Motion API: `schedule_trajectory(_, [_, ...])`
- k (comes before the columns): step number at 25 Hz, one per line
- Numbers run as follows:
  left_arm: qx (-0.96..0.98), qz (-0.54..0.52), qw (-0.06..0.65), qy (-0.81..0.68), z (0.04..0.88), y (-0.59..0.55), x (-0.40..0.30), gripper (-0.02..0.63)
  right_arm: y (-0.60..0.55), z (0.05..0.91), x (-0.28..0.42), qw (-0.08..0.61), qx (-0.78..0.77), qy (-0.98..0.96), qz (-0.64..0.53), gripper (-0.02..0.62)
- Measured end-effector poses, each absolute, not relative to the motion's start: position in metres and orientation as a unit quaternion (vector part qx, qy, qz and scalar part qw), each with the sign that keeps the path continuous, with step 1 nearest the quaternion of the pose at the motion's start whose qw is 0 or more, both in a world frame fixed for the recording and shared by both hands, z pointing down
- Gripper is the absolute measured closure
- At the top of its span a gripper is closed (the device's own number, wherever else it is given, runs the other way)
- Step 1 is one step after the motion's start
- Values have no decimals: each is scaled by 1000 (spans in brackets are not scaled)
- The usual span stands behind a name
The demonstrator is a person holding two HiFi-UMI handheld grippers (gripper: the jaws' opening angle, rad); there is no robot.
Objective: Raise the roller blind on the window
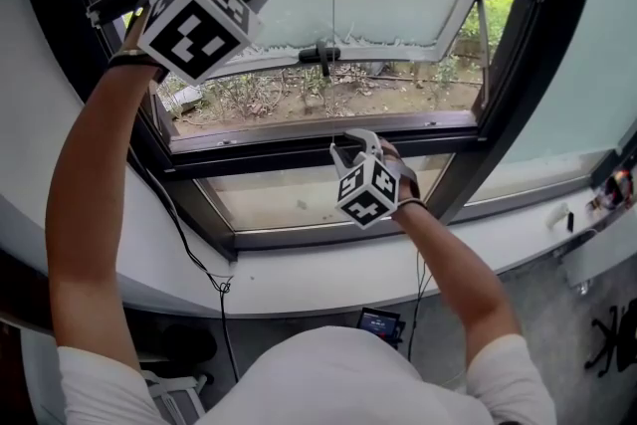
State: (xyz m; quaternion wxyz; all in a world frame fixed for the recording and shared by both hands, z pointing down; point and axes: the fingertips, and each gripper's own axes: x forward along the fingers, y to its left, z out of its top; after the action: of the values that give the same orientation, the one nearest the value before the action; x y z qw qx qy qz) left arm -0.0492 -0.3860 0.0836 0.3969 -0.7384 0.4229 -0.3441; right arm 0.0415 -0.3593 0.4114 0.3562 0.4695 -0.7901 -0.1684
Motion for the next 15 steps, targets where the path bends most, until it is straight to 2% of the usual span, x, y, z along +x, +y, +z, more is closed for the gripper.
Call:
schedule_trajectory(9, [-727, -338, 415, 429, 60, -385, -47, 431, -367, 406, 40, 341, 478, -794, -159, 479])
schedule_trajectory(15, [-719, -341, 425, 431, 52, -383, -46, 431, -380, 414, 38, 331, 483, -803, -111, 472])
